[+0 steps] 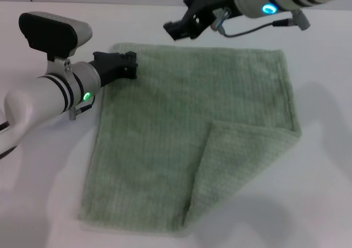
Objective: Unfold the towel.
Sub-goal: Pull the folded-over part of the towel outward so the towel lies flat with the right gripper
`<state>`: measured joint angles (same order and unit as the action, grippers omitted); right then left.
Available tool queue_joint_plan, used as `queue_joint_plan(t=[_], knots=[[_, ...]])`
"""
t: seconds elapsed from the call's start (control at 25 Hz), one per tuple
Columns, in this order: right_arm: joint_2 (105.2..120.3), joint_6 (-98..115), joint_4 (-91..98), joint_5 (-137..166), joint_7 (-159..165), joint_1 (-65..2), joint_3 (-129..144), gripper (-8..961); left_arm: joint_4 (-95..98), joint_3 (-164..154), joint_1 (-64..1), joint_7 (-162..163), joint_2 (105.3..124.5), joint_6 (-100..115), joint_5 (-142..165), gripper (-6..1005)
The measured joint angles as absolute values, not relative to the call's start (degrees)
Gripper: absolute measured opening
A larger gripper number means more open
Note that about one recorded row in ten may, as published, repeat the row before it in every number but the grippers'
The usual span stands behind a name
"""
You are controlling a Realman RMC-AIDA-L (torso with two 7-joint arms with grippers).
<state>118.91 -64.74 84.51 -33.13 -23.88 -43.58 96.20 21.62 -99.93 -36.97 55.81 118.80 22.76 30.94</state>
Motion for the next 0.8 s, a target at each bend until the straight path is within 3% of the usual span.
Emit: queue_joint_plan(t=[0.8], knots=[[119.14, -78.8, 74.6, -34.9, -27.0, -52.8, 97.5, 619, 21.2, -100.0, -37.5, 54.9, 119.09, 22.7, 30.9, -2]])
